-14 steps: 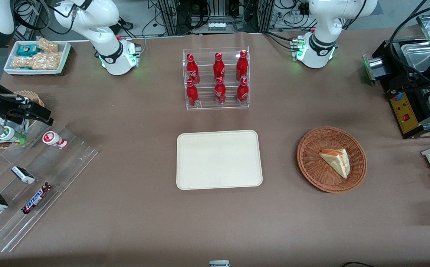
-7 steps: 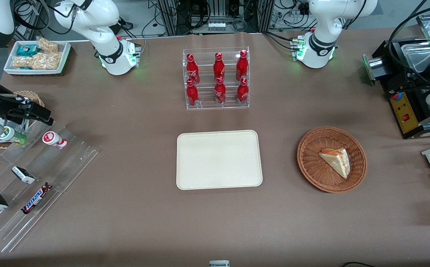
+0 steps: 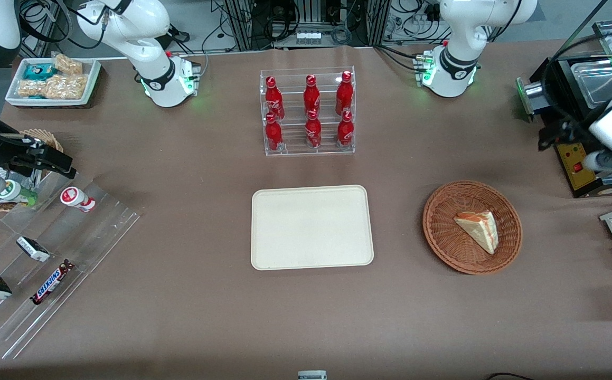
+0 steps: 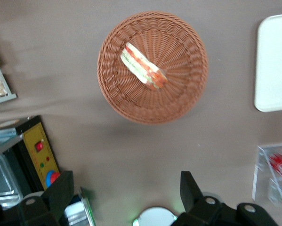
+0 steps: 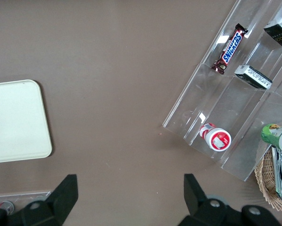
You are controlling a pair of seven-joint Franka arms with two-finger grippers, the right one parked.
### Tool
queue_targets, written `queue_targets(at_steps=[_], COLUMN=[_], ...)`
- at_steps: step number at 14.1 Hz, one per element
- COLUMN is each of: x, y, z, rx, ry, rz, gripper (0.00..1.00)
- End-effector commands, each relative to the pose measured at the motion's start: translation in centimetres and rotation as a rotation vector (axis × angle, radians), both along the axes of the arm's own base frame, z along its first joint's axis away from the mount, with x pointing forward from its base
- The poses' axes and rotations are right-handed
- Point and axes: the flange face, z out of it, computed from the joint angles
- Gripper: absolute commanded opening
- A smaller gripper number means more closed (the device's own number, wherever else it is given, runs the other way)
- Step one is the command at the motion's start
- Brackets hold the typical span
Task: Place sandwich from basket to tray
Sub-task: 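Move the open left gripper down over the wrapped sandwich in the basket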
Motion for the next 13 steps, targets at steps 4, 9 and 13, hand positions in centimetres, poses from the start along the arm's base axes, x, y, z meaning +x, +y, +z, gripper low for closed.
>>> queue_targets(at_steps=[4, 9, 13], x=[1.3, 0.7, 1.4], y=[-0.5, -0.9, -1.7], z=[-14.3, -21.8, -24.0], rx=[0.028, 0.041, 0.062], ry=[-0.046, -0.147, -0.200], rz=[0.053, 0.289, 0.723], gripper=[1.00, 1.00, 1.00])
